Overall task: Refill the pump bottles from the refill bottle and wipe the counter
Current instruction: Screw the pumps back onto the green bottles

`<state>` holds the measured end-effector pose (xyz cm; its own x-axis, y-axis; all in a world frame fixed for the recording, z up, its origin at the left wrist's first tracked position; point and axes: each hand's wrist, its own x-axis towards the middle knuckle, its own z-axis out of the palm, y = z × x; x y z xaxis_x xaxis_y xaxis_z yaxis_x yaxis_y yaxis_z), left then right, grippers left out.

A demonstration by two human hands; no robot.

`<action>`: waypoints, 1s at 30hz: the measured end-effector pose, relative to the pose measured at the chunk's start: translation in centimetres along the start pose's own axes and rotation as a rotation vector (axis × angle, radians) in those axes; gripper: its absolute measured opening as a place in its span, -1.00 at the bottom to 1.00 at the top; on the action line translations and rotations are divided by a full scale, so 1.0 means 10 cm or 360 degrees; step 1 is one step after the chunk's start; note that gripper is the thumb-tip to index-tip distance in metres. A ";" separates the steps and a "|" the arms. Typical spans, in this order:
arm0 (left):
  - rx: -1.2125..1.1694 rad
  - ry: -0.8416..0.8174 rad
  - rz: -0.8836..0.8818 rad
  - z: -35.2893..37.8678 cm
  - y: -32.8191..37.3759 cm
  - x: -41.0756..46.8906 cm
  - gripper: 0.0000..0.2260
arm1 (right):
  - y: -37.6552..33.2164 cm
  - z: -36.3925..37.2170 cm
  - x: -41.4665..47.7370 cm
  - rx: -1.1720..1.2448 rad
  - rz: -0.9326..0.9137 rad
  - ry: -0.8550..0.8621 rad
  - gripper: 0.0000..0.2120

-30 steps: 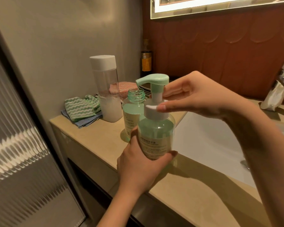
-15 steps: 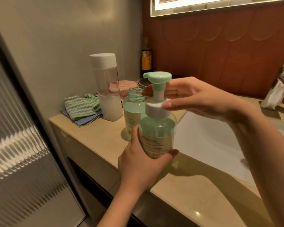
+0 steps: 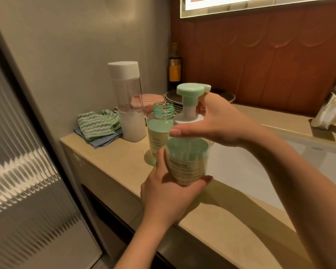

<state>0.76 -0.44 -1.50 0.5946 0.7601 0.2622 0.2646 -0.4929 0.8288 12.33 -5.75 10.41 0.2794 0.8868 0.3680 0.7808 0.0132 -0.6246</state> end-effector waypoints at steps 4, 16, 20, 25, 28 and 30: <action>0.0020 -0.0005 0.0018 0.00 0.00 0.01 -0.05 | 0.06 -0.04 -0.04 0.0389 0.0014 -0.0390 -0.65; 0.0080 -0.0005 0.0067 0.01 -0.01 0.01 -0.06 | 0.16 -0.04 0.00 0.0604 -0.0083 -0.0263 -0.72; 0.0072 -0.0001 0.0047 0.01 -0.03 0.01 -0.08 | 0.09 0.06 0.00 0.0442 -0.0111 -0.0090 -0.68; 0.0009 0.0000 0.0040 -0.01 0.00 -0.01 -0.17 | 0.07 0.05 -0.05 0.0418 -0.0129 -0.0280 -0.67; 0.0055 -0.0012 0.0060 -0.01 0.00 0.00 -0.07 | 0.15 -0.05 -0.03 0.0590 -0.0021 -0.0517 -0.63; 0.0099 -0.0035 0.0067 0.00 -0.01 0.01 -0.01 | 0.20 -0.11 -0.04 0.0719 0.0028 -0.0659 -0.55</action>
<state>0.77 -0.31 -1.57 0.6225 0.7290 0.2847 0.2851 -0.5501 0.7849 14.38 -6.57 9.81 -0.0209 0.9933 0.1133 0.4385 0.1110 -0.8919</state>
